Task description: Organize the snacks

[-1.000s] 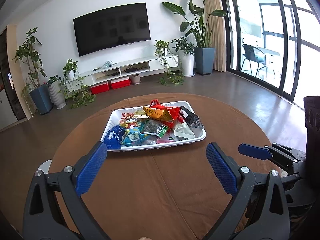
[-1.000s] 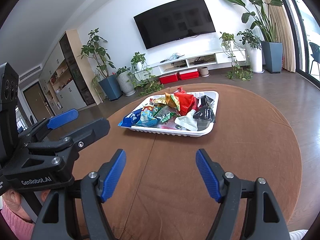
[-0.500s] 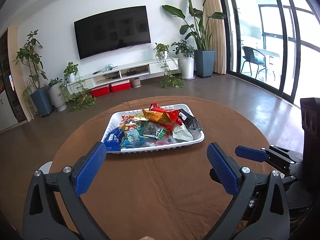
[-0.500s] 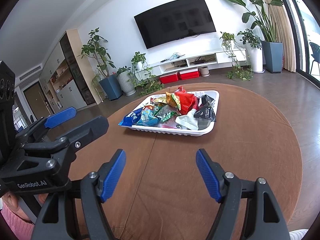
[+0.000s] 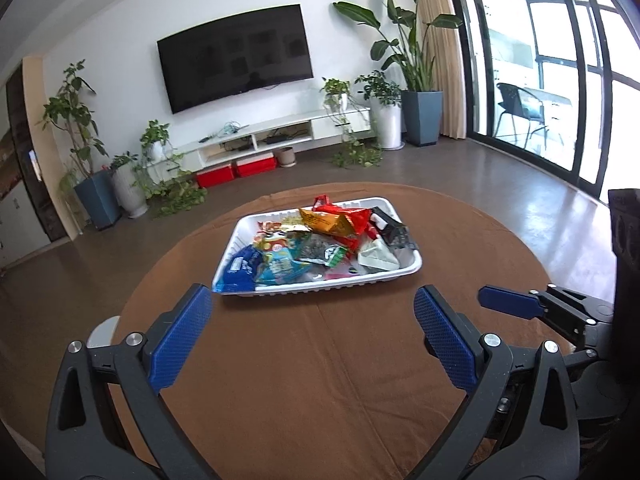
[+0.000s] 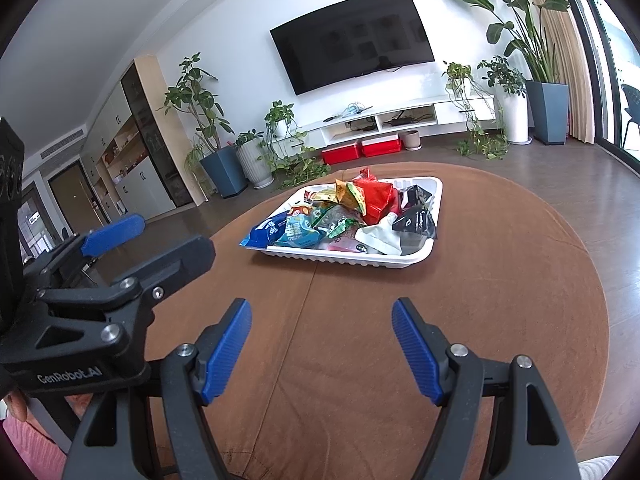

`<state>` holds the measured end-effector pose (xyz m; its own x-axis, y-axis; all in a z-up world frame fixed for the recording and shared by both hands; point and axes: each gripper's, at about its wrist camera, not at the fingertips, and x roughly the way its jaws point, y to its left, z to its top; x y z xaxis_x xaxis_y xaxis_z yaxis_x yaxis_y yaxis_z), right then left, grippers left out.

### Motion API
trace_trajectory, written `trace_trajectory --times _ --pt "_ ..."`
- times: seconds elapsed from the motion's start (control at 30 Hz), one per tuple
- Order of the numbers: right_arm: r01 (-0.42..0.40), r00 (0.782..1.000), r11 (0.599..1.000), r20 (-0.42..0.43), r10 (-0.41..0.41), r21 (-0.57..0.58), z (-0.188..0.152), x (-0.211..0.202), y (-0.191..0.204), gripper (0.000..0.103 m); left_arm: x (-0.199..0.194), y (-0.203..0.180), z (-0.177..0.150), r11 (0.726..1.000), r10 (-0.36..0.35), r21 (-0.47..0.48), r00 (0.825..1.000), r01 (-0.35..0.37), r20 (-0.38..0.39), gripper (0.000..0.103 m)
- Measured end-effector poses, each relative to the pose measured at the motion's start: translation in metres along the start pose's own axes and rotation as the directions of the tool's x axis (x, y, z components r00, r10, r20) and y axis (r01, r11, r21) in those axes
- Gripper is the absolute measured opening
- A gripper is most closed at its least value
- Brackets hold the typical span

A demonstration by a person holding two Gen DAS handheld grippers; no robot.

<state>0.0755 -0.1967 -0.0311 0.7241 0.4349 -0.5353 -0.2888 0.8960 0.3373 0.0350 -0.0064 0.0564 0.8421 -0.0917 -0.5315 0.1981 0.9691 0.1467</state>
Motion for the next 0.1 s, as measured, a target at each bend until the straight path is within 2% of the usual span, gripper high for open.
trace_trajectory --times 0.1 --pt "0.002 1.0 1.0 -0.002 -0.002 0.001 0.0016 0.0004 -0.0017 0.076 -0.0002 0.0012 -0.0019 1.0 -0.031 -0.004 1.0 0.031 -0.003 0.102"
